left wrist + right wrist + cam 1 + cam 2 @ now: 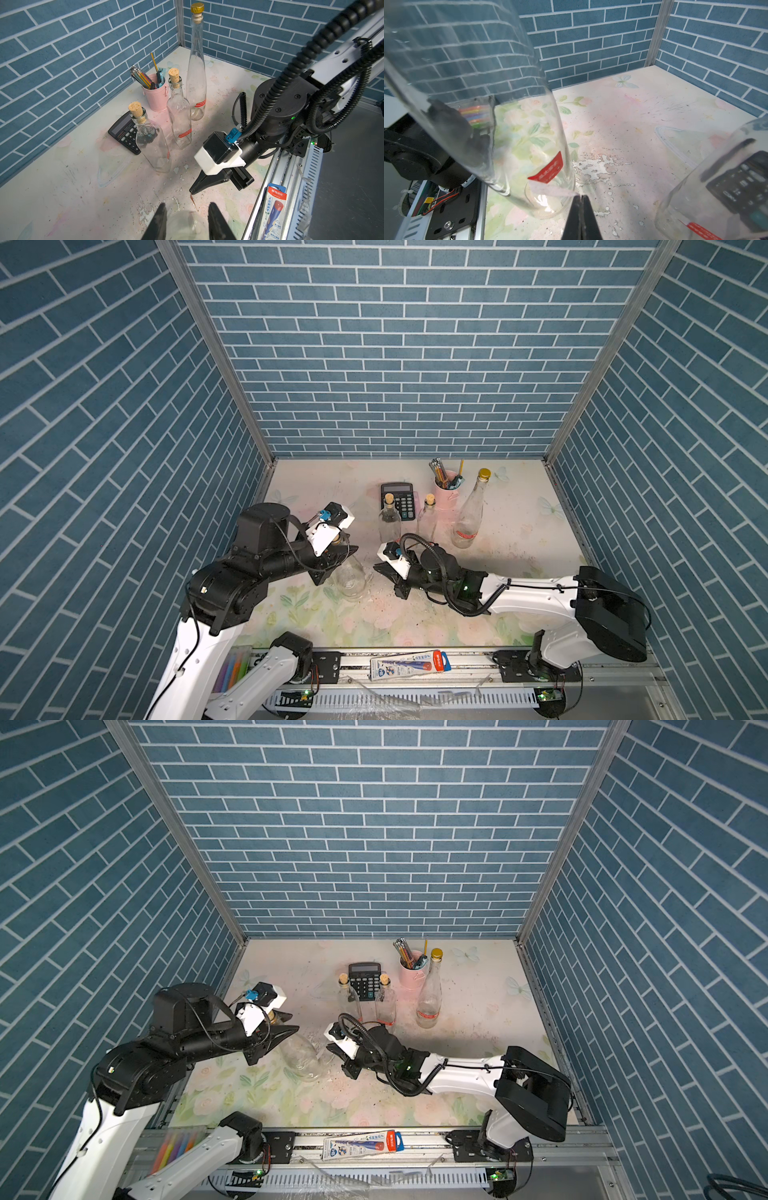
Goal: Remove the label from the bottle
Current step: Tear open the label from the bottle.
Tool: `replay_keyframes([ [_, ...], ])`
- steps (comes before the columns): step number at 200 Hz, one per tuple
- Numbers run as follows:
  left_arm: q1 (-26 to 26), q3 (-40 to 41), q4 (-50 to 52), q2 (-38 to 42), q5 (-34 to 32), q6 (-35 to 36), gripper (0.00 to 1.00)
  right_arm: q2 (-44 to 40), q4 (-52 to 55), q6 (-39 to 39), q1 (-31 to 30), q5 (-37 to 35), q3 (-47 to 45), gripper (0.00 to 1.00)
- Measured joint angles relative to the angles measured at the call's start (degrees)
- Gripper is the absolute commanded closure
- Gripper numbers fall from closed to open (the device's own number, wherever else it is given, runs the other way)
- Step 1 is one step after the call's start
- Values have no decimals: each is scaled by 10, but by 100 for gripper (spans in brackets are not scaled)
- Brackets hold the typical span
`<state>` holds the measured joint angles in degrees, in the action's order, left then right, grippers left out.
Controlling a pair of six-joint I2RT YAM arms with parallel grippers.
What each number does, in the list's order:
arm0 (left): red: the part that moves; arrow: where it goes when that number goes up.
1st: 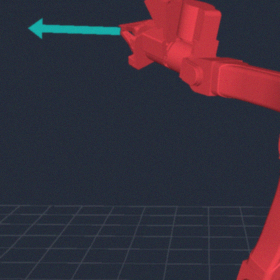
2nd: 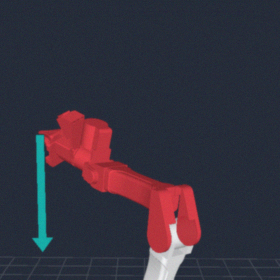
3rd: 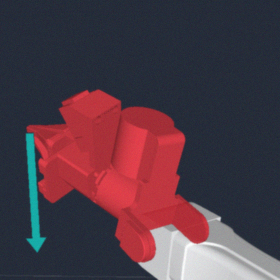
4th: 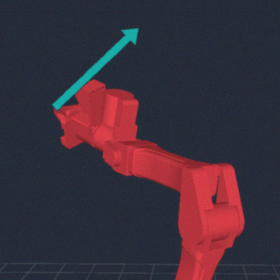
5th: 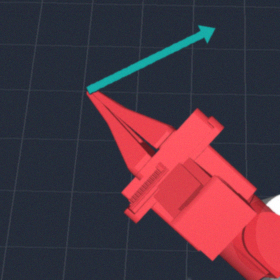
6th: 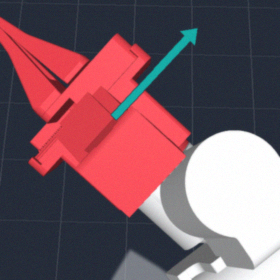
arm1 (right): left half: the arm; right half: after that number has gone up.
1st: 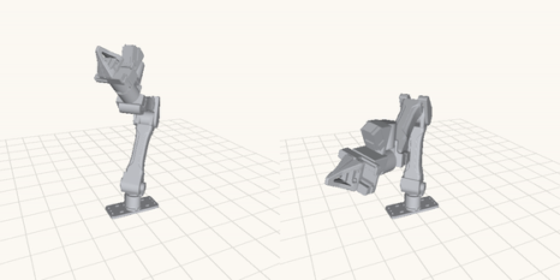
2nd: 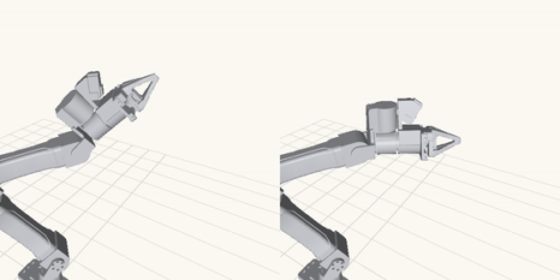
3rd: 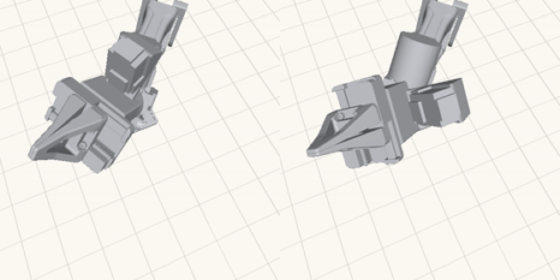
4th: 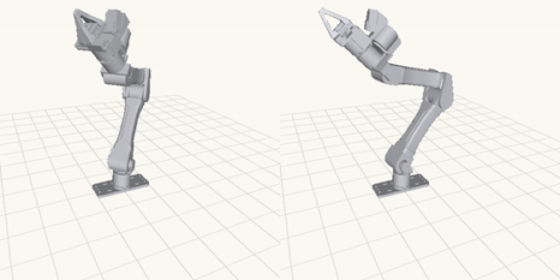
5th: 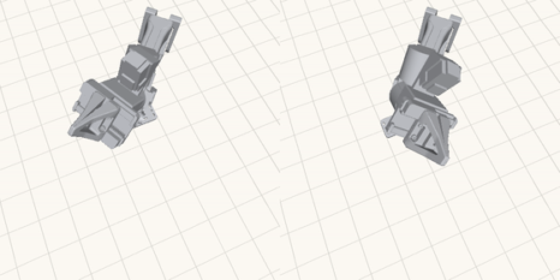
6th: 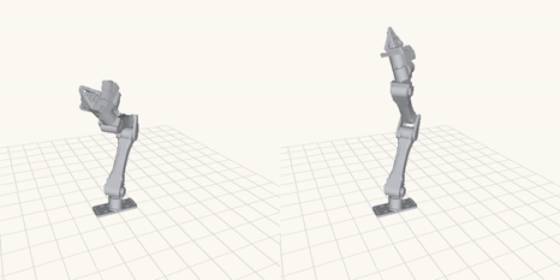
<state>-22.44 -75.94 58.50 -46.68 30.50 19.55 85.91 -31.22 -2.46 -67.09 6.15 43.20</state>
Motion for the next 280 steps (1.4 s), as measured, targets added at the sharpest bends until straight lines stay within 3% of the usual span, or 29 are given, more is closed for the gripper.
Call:
replay_keyframes([
  [280,-3,-17,12,-10,42,23,100,-7,5,15,10,-1,0,100],
])
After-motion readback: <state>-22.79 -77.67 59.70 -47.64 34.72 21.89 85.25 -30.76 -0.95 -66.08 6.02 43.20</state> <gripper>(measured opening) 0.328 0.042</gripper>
